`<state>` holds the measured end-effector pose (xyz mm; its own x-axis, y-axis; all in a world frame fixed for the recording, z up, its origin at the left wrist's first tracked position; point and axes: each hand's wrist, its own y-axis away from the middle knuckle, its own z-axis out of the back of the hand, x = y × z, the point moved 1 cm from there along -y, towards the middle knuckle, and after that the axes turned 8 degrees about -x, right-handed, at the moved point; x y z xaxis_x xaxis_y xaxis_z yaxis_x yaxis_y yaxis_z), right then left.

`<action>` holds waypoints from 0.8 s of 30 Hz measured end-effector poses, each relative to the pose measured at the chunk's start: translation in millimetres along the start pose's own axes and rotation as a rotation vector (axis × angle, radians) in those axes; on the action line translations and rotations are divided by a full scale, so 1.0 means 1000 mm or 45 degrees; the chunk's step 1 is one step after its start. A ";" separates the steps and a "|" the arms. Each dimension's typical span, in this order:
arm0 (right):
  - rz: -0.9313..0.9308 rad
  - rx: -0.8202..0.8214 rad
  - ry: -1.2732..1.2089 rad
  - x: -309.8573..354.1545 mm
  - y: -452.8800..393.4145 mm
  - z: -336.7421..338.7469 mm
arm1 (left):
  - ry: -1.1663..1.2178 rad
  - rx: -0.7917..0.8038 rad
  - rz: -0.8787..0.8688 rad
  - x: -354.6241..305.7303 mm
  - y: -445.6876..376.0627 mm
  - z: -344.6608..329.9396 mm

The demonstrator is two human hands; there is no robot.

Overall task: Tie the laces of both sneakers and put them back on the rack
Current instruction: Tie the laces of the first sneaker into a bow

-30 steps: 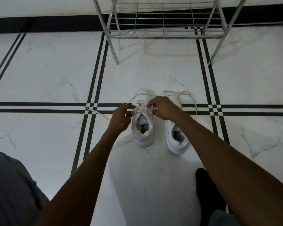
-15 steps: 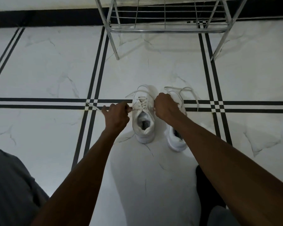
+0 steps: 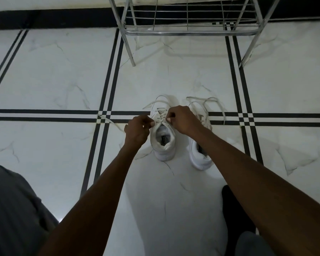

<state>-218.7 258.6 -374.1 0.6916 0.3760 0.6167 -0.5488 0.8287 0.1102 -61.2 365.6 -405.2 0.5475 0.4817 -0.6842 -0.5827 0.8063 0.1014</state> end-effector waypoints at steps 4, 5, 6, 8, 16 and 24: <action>0.056 0.074 0.146 0.000 0.002 -0.006 | -0.159 -0.065 -0.074 -0.004 0.003 -0.001; 0.073 0.088 0.146 -0.001 0.003 -0.007 | -0.185 -0.057 -0.092 -0.005 0.004 -0.003; 0.091 0.098 0.149 -0.001 0.005 -0.008 | -0.206 -0.056 -0.111 -0.006 0.005 -0.004; 0.121 0.118 0.190 -0.001 0.007 -0.008 | -0.224 -0.067 -0.124 -0.006 0.006 -0.005; 0.124 -0.023 0.250 0.000 0.018 -0.015 | -0.177 -0.138 -0.162 -0.006 0.012 -0.006; 0.484 -0.046 0.585 0.000 0.022 -0.005 | -0.411 -0.195 -0.452 0.000 0.007 0.003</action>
<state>-228.4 278.4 -375.5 0.5864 0.7833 0.2063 -0.7870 0.6112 -0.0842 -63.3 371.9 -402.7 0.8717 0.2880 -0.3966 -0.3951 0.8917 -0.2210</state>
